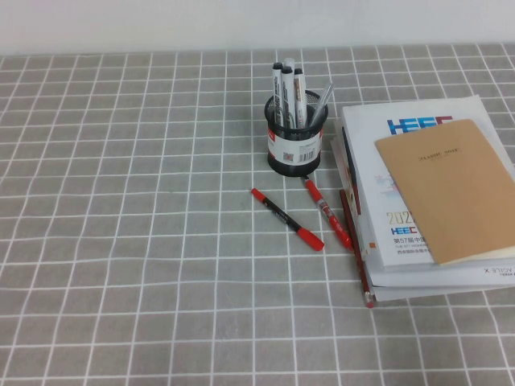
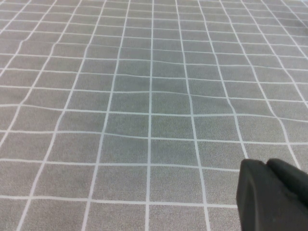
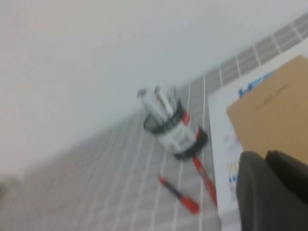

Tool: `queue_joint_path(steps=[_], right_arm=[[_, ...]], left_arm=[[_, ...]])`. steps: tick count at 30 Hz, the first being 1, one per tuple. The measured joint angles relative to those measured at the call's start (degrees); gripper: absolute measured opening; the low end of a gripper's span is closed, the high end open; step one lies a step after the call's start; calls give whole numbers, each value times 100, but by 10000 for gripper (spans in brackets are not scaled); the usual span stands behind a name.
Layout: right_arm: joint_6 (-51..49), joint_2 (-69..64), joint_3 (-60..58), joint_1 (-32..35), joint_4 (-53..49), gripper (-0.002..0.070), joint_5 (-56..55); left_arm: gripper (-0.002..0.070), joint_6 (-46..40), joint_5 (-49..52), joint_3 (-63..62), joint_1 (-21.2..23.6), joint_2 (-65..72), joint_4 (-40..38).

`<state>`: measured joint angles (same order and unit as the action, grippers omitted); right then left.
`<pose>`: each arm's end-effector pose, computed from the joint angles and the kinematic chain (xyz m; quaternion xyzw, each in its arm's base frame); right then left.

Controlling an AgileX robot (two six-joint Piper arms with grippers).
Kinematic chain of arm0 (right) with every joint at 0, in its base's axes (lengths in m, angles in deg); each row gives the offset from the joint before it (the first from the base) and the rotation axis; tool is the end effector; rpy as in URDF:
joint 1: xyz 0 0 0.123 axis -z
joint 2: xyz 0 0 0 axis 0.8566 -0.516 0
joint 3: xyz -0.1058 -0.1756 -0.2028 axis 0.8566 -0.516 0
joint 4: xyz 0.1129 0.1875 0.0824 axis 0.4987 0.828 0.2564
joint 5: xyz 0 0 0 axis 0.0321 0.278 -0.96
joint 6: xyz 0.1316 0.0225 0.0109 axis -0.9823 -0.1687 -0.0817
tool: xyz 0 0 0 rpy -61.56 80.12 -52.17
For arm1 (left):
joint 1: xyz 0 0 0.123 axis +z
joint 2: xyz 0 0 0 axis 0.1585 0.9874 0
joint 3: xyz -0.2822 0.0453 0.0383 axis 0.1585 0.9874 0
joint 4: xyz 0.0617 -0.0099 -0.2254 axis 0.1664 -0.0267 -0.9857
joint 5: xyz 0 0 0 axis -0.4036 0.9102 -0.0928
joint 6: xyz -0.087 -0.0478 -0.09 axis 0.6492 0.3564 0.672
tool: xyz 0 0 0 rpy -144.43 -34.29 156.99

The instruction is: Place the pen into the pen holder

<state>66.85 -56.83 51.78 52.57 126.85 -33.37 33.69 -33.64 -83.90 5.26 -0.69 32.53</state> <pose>0.0715 0.0338 0.2418 0.1511 0.7029 0.3420 0.6050 0.0714 -0.0056 0.1579 0.0202 0.8074 -0.0285 0.5889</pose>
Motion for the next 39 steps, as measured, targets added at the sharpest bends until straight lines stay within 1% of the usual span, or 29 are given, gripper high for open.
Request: queue_joint_path(steps=[8,13,18,22,26,28,30,32,39], right_arm=[[217,-2646,2336,0,-1692,-13,2361],[652,-4298,3594,0,-1938,-13,3582],[886,-5675,4551,-46,-2072,-13,4457],[779,-6432,5180,-418,-2547,-13,4764],[253,-7134,5810,-1167,-3467,-12,4903],[112,-7455,6137,-1471,-3756,-13,4996],[72,-7760,6432,-1643,-3859,-12,5113],[60,-8379,7024,-1841,-3946,-13,5345],[517,-10008,8794,-2259,-4002,-13,5425]], left_arm=[[-6,0,0,0,0,0,0],[-6,0,0,0,0,0,0],[-6,0,0,0,0,0,0],[-6,0,0,0,0,0,0],[-6,0,0,0,0,0,0],[-6,0,0,0,0,0,0],[-6,0,0,0,0,0,0],[-6,0,0,0,0,0,0],[-6,0,0,0,0,0,0]])
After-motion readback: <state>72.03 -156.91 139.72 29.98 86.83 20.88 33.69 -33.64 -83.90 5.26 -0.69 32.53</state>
